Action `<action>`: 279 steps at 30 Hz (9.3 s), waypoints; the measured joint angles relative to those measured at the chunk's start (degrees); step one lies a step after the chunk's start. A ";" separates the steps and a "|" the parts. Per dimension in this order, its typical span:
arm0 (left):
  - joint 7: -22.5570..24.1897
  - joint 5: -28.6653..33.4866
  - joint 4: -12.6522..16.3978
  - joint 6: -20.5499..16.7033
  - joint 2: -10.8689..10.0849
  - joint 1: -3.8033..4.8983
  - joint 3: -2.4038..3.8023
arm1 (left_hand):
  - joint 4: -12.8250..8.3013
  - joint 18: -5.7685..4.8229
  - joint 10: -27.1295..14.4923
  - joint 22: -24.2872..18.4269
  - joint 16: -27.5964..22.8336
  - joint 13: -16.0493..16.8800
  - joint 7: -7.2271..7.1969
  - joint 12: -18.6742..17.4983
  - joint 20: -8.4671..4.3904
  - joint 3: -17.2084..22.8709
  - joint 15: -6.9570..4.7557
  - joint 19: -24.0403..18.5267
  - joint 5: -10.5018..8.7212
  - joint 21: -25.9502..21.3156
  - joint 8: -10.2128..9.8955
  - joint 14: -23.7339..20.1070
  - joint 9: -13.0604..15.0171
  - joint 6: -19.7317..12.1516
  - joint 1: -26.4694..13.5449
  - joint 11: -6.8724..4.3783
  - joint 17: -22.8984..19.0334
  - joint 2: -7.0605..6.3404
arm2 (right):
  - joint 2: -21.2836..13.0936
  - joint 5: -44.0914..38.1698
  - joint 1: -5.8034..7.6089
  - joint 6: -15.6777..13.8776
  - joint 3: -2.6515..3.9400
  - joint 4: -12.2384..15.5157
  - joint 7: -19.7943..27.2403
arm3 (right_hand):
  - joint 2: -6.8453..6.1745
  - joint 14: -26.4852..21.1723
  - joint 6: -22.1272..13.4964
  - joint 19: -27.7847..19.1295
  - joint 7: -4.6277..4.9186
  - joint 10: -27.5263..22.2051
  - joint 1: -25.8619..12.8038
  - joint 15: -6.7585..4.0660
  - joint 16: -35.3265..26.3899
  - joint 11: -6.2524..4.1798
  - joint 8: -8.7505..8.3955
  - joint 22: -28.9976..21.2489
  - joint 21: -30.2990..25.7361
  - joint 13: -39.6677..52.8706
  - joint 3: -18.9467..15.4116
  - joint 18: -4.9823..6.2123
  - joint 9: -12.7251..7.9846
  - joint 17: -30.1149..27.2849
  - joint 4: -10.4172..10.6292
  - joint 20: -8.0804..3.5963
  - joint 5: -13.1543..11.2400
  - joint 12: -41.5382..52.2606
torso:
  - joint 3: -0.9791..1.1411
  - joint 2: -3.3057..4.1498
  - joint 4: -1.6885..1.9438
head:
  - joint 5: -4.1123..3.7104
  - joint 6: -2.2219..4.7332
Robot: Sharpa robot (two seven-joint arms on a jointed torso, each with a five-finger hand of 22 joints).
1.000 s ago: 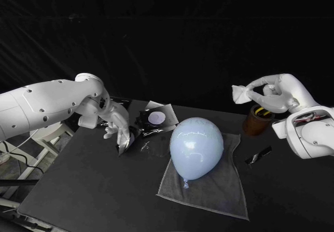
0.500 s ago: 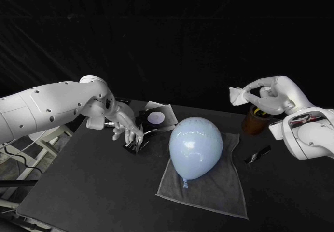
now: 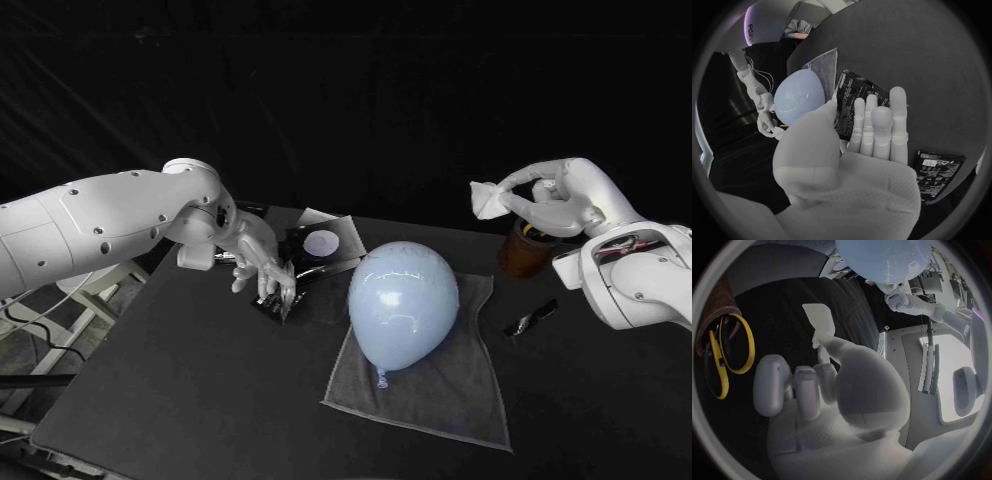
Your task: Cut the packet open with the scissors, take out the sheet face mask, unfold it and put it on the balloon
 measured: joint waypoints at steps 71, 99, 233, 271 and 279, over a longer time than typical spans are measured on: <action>43.42 23.42 -3.09 -48.46 15.99 -4.18 1.28 | -0.33 -0.02 -7.16 -5.40 -13.09 0.58 3.70 4.66 1.55 0.78 1.85 -1.14 0.01 -9.75 -6.32 -9.01 -8.74 -5.17 26.98 2.88 -11.84 3.44 | 5.12 14.53 0.12 4.66 0.16 -2.01 2.99 | 0.40 -0.11 -0.55 -0.08 -0.24 -0.01 0.40 0.10 0.09 0.01 0.47 0.00 -1.10 0.00 0.47 -0.01 0.00 -0.03 -0.49 -0.09 0.00 -0.23 | 0.03 0.06 -0.16 | -14.14 9.96; 47.80 17.51 -2.44 -48.80 17.04 -4.54 4.28 | -1.11 -0.13 -21.60 -1.95 0.91 15.89 3.15 31.32 2.94 1.52 2.74 -3.38 0.01 -5.56 -10.52 -12.74 -13.85 -6.60 23.80 2.56 -1.40 0.42 | 3.46 14.19 0.33 8.61 0.28 3.16 4.39 | 0.39 -0.20 -0.69 -0.19 0.09 -0.10 0.39 0.20 0.09 0.09 0.28 -0.03 -1.10 -0.02 0.46 -0.02 0.01 -0.05 -0.48 0.00 -0.02 -0.67 | 0.03 0.09 -0.14 | -13.34 8.60; 44.15 6.59 -1.32 -45.12 16.07 -3.64 4.69 | -1.19 -0.16 -19.70 4.29 9.26 21.53 -1.26 45.90 -0.21 7.47 -1.22 -3.29 -0.34 2.72 -3.12 2.08 -14.30 3.22 25.70 -1.93 19.55 4.85 | 4.56 6.13 0.60 12.36 0.46 3.96 4.00 | -3.19 0.10 -7.25 -1.69 4.00 -3.05 -5.23 2.77 0.09 3.48 -5.41 0.00 -6.54 0.01 -12.68 -0.36 -0.35 0.00 7.81 2.39 0.23 -5.38 | 0.07 0.09 -0.10 | -13.30 7.01; 44.10 5.85 -0.63 -44.98 16.09 -3.54 4.68 | -1.04 0.10 -19.71 4.33 9.25 21.53 -1.46 45.89 -0.20 7.32 -1.43 -3.29 -0.35 2.69 -2.96 2.28 -14.30 3.24 25.70 -1.92 19.59 4.85 | 6.39 2.60 0.61 10.12 0.46 2.39 0.01 | 3.34 0.04 -0.53 0.16 0.35 -0.46 1.40 0.56 0.09 0.67 -1.07 0.00 -2.33 0.11 -11.67 -0.38 1.53 -0.03 9.34 0.91 0.22 -1.17 | 0.07 0.02 -0.15 | -13.07 6.59; 44.02 5.71 -0.65 -44.96 16.07 -3.52 4.68 | -1.04 0.06 -19.71 4.33 9.25 21.52 -1.46 45.89 -0.20 7.32 -1.43 -3.29 -0.35 2.69 -2.98 2.27 -14.30 3.24 25.70 -1.92 19.57 4.85 | 6.04 4.00 0.61 9.56 0.46 2.66 1.08 | 3.59 -0.07 -0.40 0.14 0.21 -0.39 2.35 0.28 0.05 0.60 -0.18 -0.02 -2.10 0.14 -11.11 -0.39 1.98 0.00 8.77 0.50 0.19 -0.87 | 0.07 0.02 -0.18 | -13.10 6.56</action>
